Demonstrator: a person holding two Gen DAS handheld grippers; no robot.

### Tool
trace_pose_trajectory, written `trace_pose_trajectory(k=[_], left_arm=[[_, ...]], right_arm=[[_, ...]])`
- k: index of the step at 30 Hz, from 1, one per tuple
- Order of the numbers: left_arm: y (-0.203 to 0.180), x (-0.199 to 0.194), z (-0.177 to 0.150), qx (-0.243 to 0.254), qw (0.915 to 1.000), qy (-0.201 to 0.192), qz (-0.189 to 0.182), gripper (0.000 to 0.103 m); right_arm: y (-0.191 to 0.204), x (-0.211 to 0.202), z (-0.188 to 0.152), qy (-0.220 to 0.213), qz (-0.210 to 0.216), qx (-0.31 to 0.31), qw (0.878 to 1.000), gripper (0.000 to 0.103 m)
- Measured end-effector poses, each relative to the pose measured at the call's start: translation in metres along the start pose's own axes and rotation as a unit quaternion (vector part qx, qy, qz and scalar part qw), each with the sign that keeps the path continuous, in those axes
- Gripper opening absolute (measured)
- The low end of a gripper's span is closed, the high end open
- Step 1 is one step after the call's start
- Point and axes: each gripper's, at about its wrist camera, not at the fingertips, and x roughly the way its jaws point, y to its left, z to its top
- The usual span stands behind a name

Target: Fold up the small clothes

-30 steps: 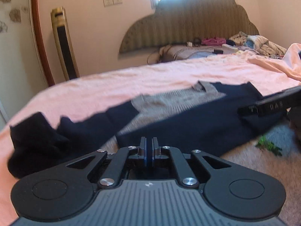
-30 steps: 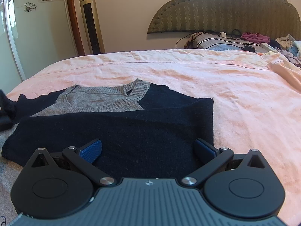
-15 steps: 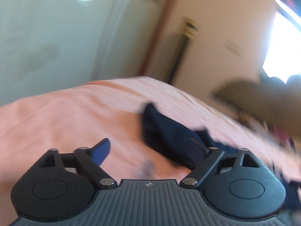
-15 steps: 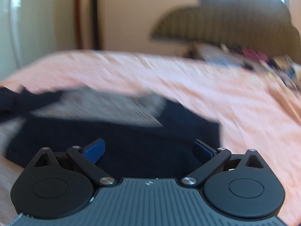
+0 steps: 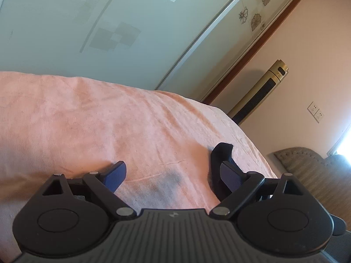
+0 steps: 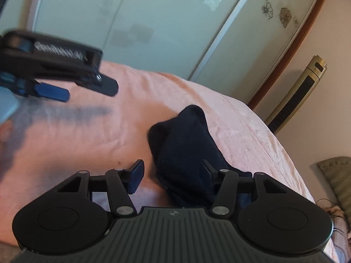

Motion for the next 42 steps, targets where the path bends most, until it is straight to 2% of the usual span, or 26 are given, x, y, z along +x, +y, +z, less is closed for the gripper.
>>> trace_pose_trajectory(k=[2,4,5,9,12,16,19,23,25,27,29,30,32,33,34,35,38,40,42], left_arm=[[0.000,0.000,0.000,0.000,1.0000,0.001,-0.004,0.097],[0.001,-0.001,0.000,-0.003,1.0000,0.001,-0.006,0.097],[0.001,-0.001,0.000,-0.005,1.0000,0.002,-0.007,0.097],[0.001,0.000,0.001,-0.006,1.0000,0.002,-0.007,0.097],[0.001,0.001,0.001,-0.007,0.9999,0.002,-0.008,0.098],[0.001,0.001,0.001,-0.007,0.9999,0.002,-0.007,0.098],[0.001,0.001,0.001,-0.007,0.9999,0.002,-0.007,0.098],[0.000,0.001,0.001,-0.004,1.0000,0.002,-0.006,0.098],[0.000,0.001,0.001,-0.004,1.0000,0.002,-0.006,0.098],[0.000,0.001,0.001,-0.004,1.0000,0.002,-0.006,0.098],[0.000,0.001,0.001,-0.004,1.0000,0.002,-0.006,0.098],[0.000,0.001,0.001,-0.004,1.0000,0.002,-0.006,0.098],[0.000,0.001,0.001,-0.004,1.0000,0.002,-0.006,0.098],[0.000,0.001,0.001,-0.004,1.0000,0.002,-0.006,0.098],[0.000,0.001,0.001,-0.003,1.0000,0.002,-0.006,0.098],[-0.001,0.001,0.001,-0.001,1.0000,0.003,-0.006,0.098],[-0.001,0.002,0.001,0.002,1.0000,0.003,-0.006,0.098],[-0.001,0.002,0.002,0.002,1.0000,0.003,-0.006,0.098],[-0.001,0.002,0.001,0.004,1.0000,0.003,-0.006,0.098]], right_arm=[[-0.009,0.001,0.001,0.000,0.007,0.034,0.999,0.051],[-0.020,-0.005,-0.001,-0.009,0.006,0.068,0.998,0.043],[-0.026,-0.008,-0.003,-0.014,0.011,0.086,0.996,0.043],[-0.042,-0.006,-0.011,-0.011,-0.006,0.126,0.992,0.023],[-0.051,-0.003,-0.017,-0.006,0.002,0.153,0.988,0.022],[-0.039,0.005,-0.016,0.003,0.001,0.119,0.993,0.022],[-0.032,0.008,-0.012,-0.006,-0.011,0.089,0.996,0.022],[-0.023,0.011,-0.008,-0.012,-0.031,0.034,0.999,0.028],[-0.018,0.010,-0.007,-0.018,-0.039,0.013,0.999,0.044],[-0.016,0.008,-0.006,-0.026,-0.047,0.000,0.999,0.056],[-0.017,0.008,-0.005,-0.032,-0.041,0.001,0.999,0.057],[-0.018,0.010,-0.005,-0.030,-0.034,0.006,0.999,0.055],[-0.019,0.015,-0.005,-0.025,-0.022,0.011,0.999,0.039],[-0.019,0.019,-0.005,-0.018,-0.017,0.012,1.000,0.027],[-0.020,0.022,-0.004,-0.009,-0.012,0.018,1.000,0.011],[-0.024,0.024,-0.004,-0.001,-0.003,0.033,0.999,0.006],[-0.053,0.011,0.002,-0.019,0.019,0.135,0.991,0.006],[-0.087,-0.007,0.002,-0.036,0.036,0.224,0.973,0.006],[-0.126,-0.030,-0.005,-0.044,0.063,0.313,0.947,0.006]])
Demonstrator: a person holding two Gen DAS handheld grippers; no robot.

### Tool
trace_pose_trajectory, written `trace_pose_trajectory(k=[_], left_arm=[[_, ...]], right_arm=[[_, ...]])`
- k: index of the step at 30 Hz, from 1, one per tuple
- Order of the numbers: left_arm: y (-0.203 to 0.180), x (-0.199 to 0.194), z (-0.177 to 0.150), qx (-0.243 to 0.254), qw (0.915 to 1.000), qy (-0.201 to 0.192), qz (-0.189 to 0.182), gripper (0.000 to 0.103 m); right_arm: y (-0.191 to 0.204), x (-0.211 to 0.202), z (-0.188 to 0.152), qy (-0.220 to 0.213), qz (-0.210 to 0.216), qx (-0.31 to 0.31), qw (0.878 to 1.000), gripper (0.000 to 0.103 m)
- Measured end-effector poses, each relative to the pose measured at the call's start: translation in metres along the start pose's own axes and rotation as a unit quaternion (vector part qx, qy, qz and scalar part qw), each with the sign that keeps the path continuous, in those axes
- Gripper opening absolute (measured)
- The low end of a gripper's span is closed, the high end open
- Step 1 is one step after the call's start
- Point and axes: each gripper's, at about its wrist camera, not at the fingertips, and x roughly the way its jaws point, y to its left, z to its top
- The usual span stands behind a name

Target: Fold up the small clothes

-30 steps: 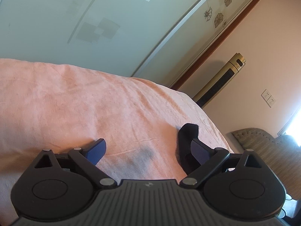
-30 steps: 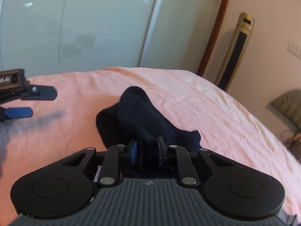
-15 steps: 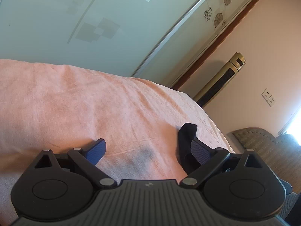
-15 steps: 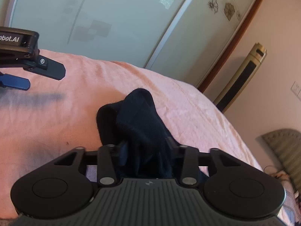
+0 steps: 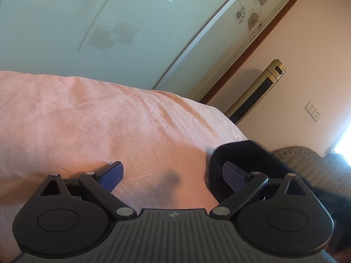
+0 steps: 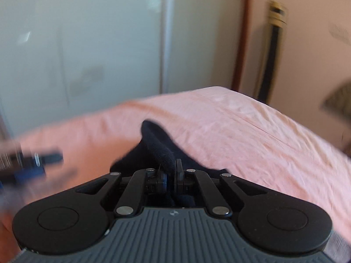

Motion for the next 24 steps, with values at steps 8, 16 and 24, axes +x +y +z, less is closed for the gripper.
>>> trace_pose_trajectory(k=[8,16,24], left_arm=[[-0.001,0.001,0.000,0.003,1.0000,0.001,-0.001,0.098],[-0.007,0.004,-0.002,0.021,0.9998,0.003,0.001,0.098],[-0.010,0.007,-0.003,0.033,0.9994,0.005,0.003,0.098]], right_arm=[[-0.145,-0.109,-0.027,0.065,0.049,0.242,0.967,0.012],[-0.202,-0.143,-0.106,0.094,-0.020,0.297,0.950,0.011],[-0.233,-0.159,-0.119,0.074,-0.040,0.344,0.935,0.024]])
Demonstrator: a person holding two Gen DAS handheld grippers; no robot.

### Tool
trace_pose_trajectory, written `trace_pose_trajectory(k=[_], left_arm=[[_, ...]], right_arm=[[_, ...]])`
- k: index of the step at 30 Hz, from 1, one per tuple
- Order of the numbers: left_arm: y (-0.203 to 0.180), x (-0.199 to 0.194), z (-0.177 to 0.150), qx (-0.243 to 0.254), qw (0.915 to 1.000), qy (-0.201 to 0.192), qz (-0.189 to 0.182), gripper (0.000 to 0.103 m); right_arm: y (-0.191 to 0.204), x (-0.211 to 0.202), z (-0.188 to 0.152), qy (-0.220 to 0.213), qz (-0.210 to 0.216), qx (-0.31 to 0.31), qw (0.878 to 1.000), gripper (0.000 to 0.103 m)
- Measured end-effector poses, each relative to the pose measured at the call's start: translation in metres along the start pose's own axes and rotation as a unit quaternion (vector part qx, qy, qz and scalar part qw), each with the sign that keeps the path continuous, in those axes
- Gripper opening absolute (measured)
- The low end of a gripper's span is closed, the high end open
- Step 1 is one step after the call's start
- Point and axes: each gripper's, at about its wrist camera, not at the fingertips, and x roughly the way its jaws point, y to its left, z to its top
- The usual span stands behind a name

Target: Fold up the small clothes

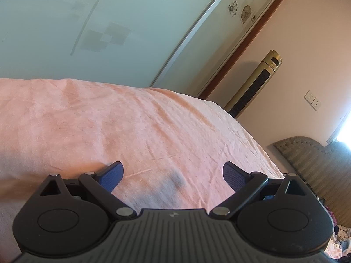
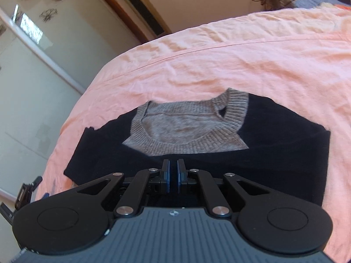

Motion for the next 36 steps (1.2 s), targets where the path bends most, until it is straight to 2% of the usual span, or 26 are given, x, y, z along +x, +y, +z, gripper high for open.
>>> trace_pose_trajectory(k=[1,3,5,8,10,11,13,18,24,27,29,31,32,33,36], left_arm=[[0.000,0.000,0.000,0.001,1.0000,0.000,0.000,0.098],[-0.001,0.001,0.000,0.003,1.0000,0.001,0.000,0.098],[-0.001,0.002,0.000,0.006,1.0000,0.002,-0.001,0.098],[-0.002,0.003,-0.001,0.012,0.9999,0.003,-0.001,0.098],[-0.003,0.003,-0.001,0.014,0.9999,0.003,0.000,0.098],[-0.003,0.004,-0.001,0.016,0.9999,0.004,0.001,0.098],[-0.004,0.004,-0.001,0.018,0.9998,0.004,0.001,0.098],[-0.004,0.004,-0.001,0.021,0.9998,0.006,0.000,0.098],[-0.004,0.004,-0.002,0.024,0.9997,0.006,0.000,0.098],[-0.017,0.008,-0.003,0.051,0.9984,0.022,-0.003,0.098],[-0.043,0.019,-0.004,0.107,0.9921,0.065,-0.008,0.098],[-0.083,0.030,-0.008,0.170,0.9787,0.107,-0.041,0.098],[-0.101,0.037,-0.010,0.195,0.9708,0.127,-0.058,0.098],[-0.124,0.049,-0.013,0.219,0.9596,0.160,-0.076,0.098],[-0.169,0.086,-0.028,0.244,0.9390,0.224,-0.092,0.098]], right_arm=[[-0.003,0.002,-0.003,0.000,0.013,0.016,1.000,0.037],[-0.005,0.009,-0.014,0.000,0.045,0.046,0.998,0.057],[-0.001,0.019,-0.023,0.009,0.071,0.063,0.995,0.056],[0.015,0.040,-0.032,0.028,0.069,0.058,0.996,0.056],[0.027,0.048,-0.033,0.026,0.063,0.041,0.997,0.057],[0.031,0.050,-0.033,0.022,0.057,0.032,0.998,0.054],[0.033,0.051,-0.029,0.029,0.049,0.020,0.998,0.013],[0.037,0.013,-0.011,0.009,0.024,-0.042,0.999,0.013],[-0.010,-0.022,0.002,0.015,-0.098,-0.067,0.993,0.013],[-0.032,-0.027,-0.001,-0.010,-0.118,-0.051,0.992,0.014],[-0.034,-0.032,-0.005,-0.042,-0.129,-0.039,0.990,0.029],[-0.030,-0.045,-0.008,-0.086,-0.119,-0.040,0.988,0.071],[-0.028,-0.056,-0.010,-0.125,-0.111,-0.036,0.985,0.075],[-0.026,-0.063,-0.011,-0.150,-0.104,-0.026,0.983,0.073],[-0.017,-0.067,-0.014,-0.169,-0.066,-0.022,0.983,0.072]])
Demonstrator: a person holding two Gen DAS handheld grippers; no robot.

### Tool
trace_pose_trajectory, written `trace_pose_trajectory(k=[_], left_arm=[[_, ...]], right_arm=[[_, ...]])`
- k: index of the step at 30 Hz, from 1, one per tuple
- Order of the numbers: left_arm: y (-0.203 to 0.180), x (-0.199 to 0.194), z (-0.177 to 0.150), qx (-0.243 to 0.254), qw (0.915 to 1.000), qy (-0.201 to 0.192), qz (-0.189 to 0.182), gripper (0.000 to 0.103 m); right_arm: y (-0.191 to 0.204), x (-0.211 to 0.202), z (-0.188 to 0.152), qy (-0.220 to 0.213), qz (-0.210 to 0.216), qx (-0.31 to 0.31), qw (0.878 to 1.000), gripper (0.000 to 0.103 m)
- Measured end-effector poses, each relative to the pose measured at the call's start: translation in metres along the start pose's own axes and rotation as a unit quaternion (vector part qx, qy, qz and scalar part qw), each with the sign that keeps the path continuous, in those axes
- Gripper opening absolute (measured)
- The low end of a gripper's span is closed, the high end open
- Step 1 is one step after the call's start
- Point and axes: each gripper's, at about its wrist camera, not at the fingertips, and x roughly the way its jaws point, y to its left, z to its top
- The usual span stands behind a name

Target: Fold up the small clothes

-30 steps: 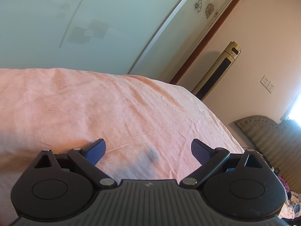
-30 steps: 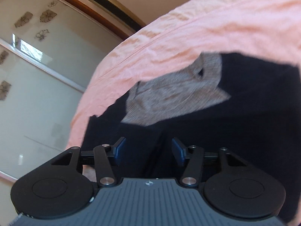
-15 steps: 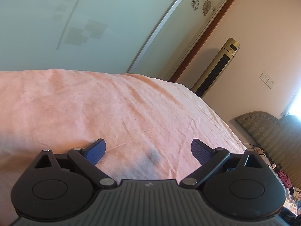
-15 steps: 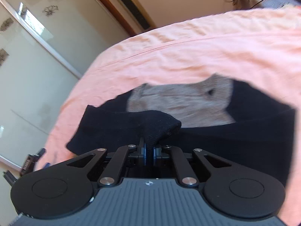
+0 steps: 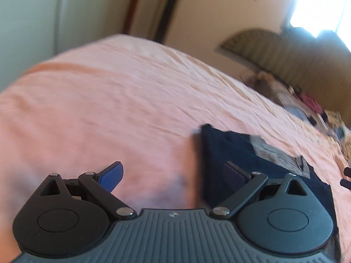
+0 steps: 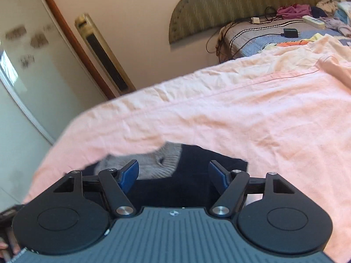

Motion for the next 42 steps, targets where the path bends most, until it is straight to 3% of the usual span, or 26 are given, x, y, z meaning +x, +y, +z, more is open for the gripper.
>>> trace_pose_trajectory(k=[3,4,5,7,8,9,10,11,13,15,16,18,20,22,23,24,25,26,29,31,32,35,37,39,40,42], left_arm=[[-0.021,0.040,0.008,0.018,0.9982,0.051,0.025,0.097],[-0.031,0.043,0.007,0.039,0.9977,0.039,0.040,0.096],[-0.037,0.047,0.005,0.058,0.9964,0.040,0.047,0.085],[-0.052,0.050,0.001,0.119,0.9900,0.031,0.069,0.052],[-0.055,0.049,-0.001,0.147,0.9870,0.022,0.062,0.028],[-0.058,0.047,-0.004,0.171,0.9835,0.019,0.057,0.015],[-0.063,0.046,-0.009,0.199,0.9772,0.009,0.073,0.015],[-0.068,0.047,-0.015,0.234,0.9673,-0.007,0.098,0.008],[-0.074,0.057,-0.030,0.308,0.9344,-0.037,0.175,0.004],[-0.073,0.058,-0.038,0.355,0.9096,-0.058,0.208,0.004],[-0.073,0.056,-0.038,0.357,0.9069,-0.055,0.216,0.004],[-0.068,0.039,-0.029,0.328,0.9215,-0.056,0.199,0.006],[-0.070,0.015,-0.023,0.300,0.9349,-0.090,0.167,0.008],[-0.082,-0.001,-0.020,0.277,0.9458,-0.118,0.122,0.020],[-0.092,-0.003,-0.019,0.270,0.9510,-0.117,0.093,0.042],[-0.107,0.003,-0.020,0.268,0.9549,-0.110,0.064,0.073],[-0.116,0.007,-0.021,0.269,0.9563,-0.105,0.047,0.085],[-0.126,0.014,-0.026,0.274,0.9559,-0.102,0.033,0.090],[-0.134,0.052,-0.037,0.282,0.9573,-0.038,0.051,0.089],[-0.108,0.061,-0.032,0.223,0.9743,-0.027,0.017,0.089],[-0.096,0.062,-0.026,0.202,0.9790,-0.022,0.009,0.090],[-0.085,0.064,-0.023,0.213,0.9763,-0.026,0.023,0.091],[-0.089,0.059,-0.027,0.224,0.9732,-0.033,0.038,0.091],[-0.093,0.044,-0.035,0.229,0.9703,-0.046,0.064,0.090],[-0.092,0.030,-0.041,0.227,0.9710,-0.050,0.057,0.090],[-0.086,0.003,-0.052,0.220,0.9742,-0.051,0.015,0.090]], right_arm=[[0.020,0.014,-0.012,0.033,-0.001,-0.057,0.998,0.071],[0.024,0.022,-0.018,0.047,-0.019,-0.082,0.995,0.071],[0.026,0.030,-0.024,0.063,-0.040,-0.105,0.992,0.071],[0.023,0.047,-0.039,0.087,-0.099,-0.154,0.979,0.070],[0.021,0.048,-0.048,0.076,-0.107,-0.185,0.974,0.070],[0.018,0.047,-0.055,0.060,-0.106,-0.205,0.971,0.076],[0.010,0.047,-0.059,0.055,-0.116,-0.193,0.973,0.090],[0.002,0.045,-0.060,0.044,-0.105,-0.181,0.977,0.091],[-0.001,0.044,-0.064,0.028,-0.101,-0.187,0.977,0.092],[0.006,0.045,-0.064,0.030,-0.113,-0.191,0.975,0.093],[0.007,0.043,-0.060,0.035,-0.112,-0.187,0.975,0.091],[0.006,0.029,-0.050,0.017,-0.113,-0.155,0.981,0.082],[0.006,0.005,-0.042,-0.035,-0.090,-0.117,0.989,0.082],[0.014,-0.002,-0.036,-0.063,-0.064,-0.097,0.991,0.087],[0.020,0.003,-0.034,-0.059,-0.060,-0.101,0.991,0.089],[0.028,0.014,-0.033,-0.047,-0.058,-0.113,0.991,0.089],[0.034,0.025,-0.035,-0.035,-0.062,-0.126,0.989,0.089],[0.038,0.038,-0.038,-0.019,-0.069,-0.136,0.988,0.089],[0.032,0.070,-0.055,0.025,-0.091,-0.153,0.984,0.089],[0.026,0.066,-0.067,0.006,-0.084,-0.196,0.977,0.091],[0.020,0.063,-0.065,0.004,-0.079,-0.182,0.980,0.091],[0.015,0.065,-0.061,0.004,-0.101,-0.186,0.977,0.093],[0.021,0.066,-0.063,0.005,-0.120,-0.196,0.973,0.101],[0.022,0.054,-0.062,0.007,-0.136,-0.161,0.978,0.100],[0.023,0.038,-0.064,-0.001,-0.130,-0.139,0.982,0.097],[0.025,0.007,-0.076,-0.020,-0.083,-0.128,0.988,0.102]])
